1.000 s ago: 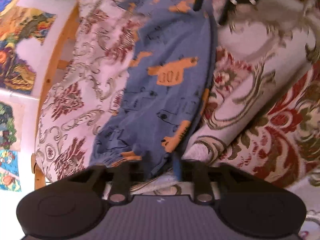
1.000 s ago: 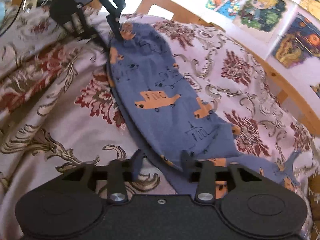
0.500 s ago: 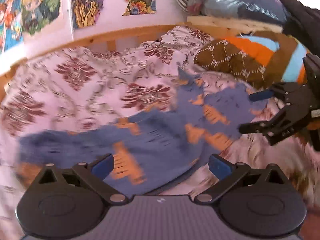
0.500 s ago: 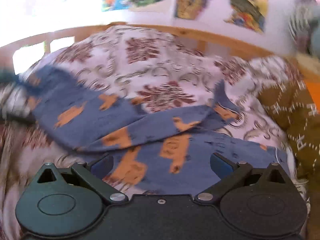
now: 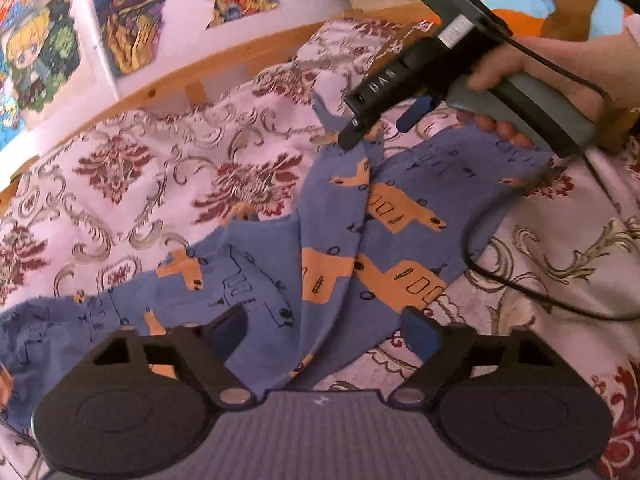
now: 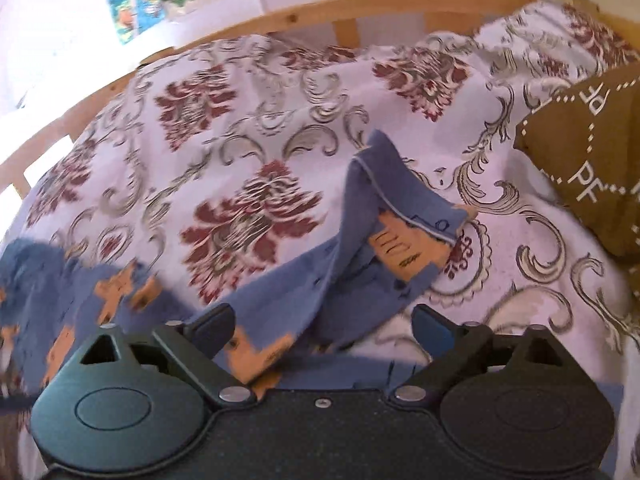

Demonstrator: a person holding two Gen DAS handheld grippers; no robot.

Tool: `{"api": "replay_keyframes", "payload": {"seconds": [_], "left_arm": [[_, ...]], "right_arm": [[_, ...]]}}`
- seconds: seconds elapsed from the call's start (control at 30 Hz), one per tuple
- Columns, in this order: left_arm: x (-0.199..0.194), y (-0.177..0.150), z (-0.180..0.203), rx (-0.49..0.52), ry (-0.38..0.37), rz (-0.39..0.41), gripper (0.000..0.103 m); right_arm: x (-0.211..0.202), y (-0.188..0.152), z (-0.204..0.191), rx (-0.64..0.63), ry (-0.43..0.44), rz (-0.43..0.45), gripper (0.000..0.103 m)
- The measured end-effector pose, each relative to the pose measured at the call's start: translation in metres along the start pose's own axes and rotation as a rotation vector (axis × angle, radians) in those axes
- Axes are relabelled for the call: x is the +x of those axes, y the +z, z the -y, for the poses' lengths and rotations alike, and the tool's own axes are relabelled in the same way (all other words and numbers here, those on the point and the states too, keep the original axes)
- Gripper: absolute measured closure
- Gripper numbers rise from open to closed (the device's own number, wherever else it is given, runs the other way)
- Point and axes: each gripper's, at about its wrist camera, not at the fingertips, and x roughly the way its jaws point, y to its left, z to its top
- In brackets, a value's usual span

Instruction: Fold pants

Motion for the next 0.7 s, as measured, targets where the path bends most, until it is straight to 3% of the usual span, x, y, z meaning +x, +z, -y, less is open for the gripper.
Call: {"api": "replay_keyframes", "payload": {"seconds": [0.13,0.2,0.27,0.33,0.4,0.43,0.57,0.7], "left_arm": [[0.008,0.0,-0.001,-0.007,0.013,-0.051,0.044],[0.013,-0.002,0.0,0.01,0.032,-0.072,0.063],[0.014,-0.002,0.0,0.01,0.036,-0.082,0.074],[0.013,-0.002,0.001,0.014,0.048,-0.085,0.086],[0.012,-0.003,0.003,0.032,0.067,-0.074,0.095],[0.012,-0.003,0.003,0.035,0.07,-0.072,0.096],[0.011,-0.005,0.0,0.031,0.072,-0.058,0.099],[0.0,-0.005,-0.004,0.061,0.055,-0.008,0.099]], "right_arm": [[0.015,0.008,0.003,0.016,-0.019,-0.024,0.024],[0.021,0.01,0.005,0.026,-0.038,-0.027,0.032],[0.024,0.012,0.006,0.043,-0.052,-0.024,0.041],[0.027,0.014,0.007,0.057,-0.077,-0.026,0.061],[0.029,0.016,0.007,0.062,-0.083,-0.026,0.097],[0.028,0.016,0.007,0.072,-0.085,-0.021,0.103],[-0.007,0.011,0.007,0.129,-0.083,0.081,0.103],[-0.075,-0.015,0.008,0.184,-0.104,0.201,0.103]]}}
